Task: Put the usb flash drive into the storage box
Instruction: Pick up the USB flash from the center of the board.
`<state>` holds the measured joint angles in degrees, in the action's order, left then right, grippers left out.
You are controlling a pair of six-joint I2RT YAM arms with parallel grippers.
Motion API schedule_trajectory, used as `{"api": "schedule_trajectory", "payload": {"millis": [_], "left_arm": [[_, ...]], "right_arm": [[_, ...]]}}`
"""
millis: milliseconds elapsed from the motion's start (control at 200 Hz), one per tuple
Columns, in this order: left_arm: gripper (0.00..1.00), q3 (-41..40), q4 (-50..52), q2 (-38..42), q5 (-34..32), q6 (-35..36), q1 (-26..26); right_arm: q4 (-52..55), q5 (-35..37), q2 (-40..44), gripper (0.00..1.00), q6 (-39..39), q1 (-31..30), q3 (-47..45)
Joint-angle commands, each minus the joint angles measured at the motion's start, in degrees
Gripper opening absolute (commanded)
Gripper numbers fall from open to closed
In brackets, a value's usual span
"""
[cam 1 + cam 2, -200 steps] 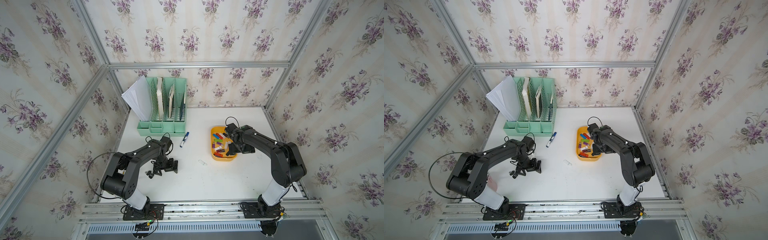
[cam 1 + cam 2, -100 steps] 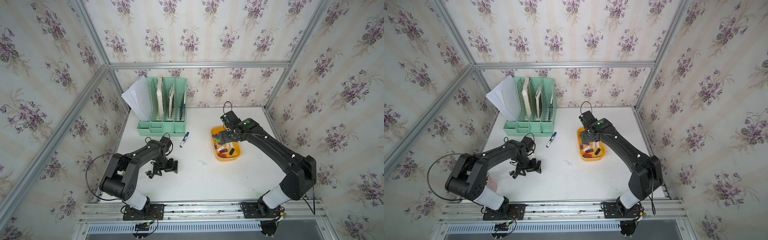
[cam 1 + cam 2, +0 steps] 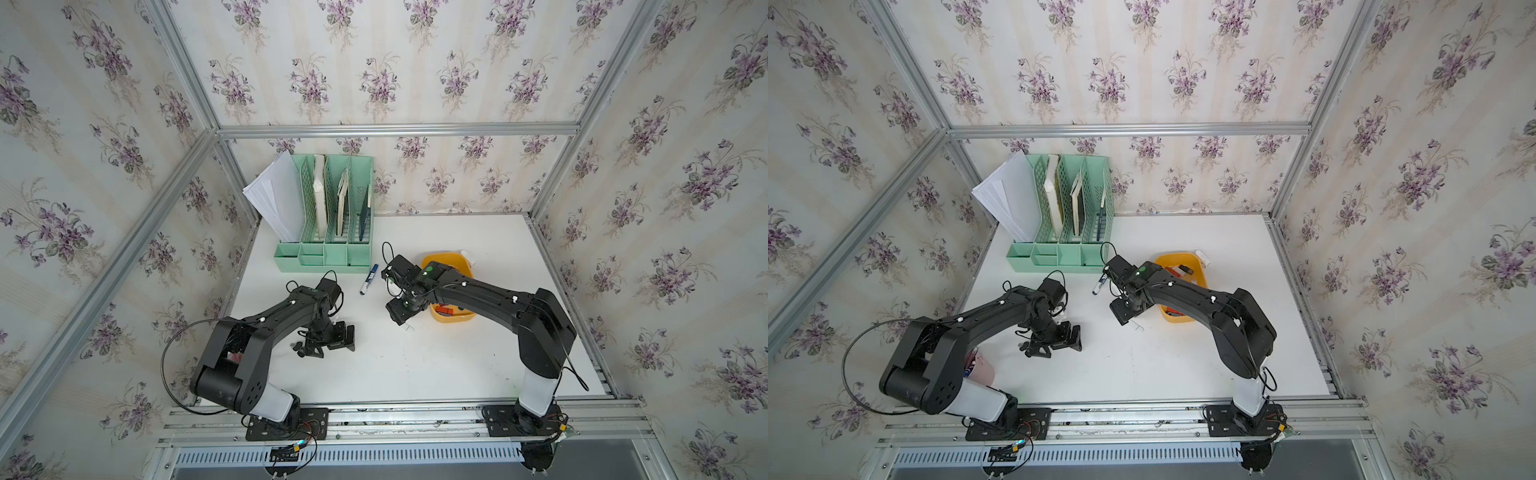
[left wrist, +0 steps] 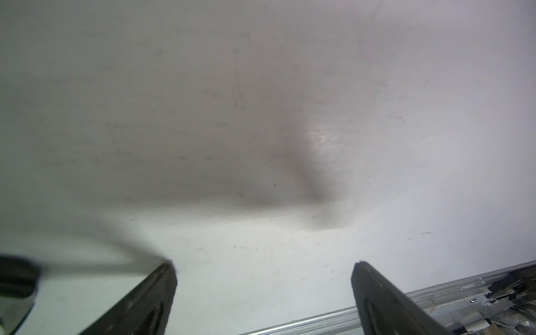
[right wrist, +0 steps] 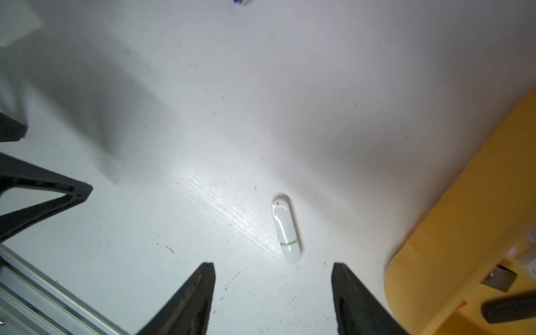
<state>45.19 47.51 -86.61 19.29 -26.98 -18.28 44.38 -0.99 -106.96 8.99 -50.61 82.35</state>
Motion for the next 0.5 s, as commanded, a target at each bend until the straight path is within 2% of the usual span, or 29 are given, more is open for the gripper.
{"api": "schedule_trajectory", "payload": {"millis": [0,265,495], "left_arm": [[0.99,-0.3,0.5,-0.3,0.8,-0.3,0.0],[0.99,-0.2,0.5,-0.6,0.6,-0.1,0.0],[0.99,-0.2,0.6,-0.9,0.5,-0.1,-0.2]], "right_arm": [[-3.2,-0.6,-1.1,0.67,-0.9,0.0,-1.2],[-5.8,-1.1,-3.4,0.64,-1.1,0.0,-3.7],[-6.1,1.4,-5.2,0.62,-1.0,0.1,-5.5]]}}
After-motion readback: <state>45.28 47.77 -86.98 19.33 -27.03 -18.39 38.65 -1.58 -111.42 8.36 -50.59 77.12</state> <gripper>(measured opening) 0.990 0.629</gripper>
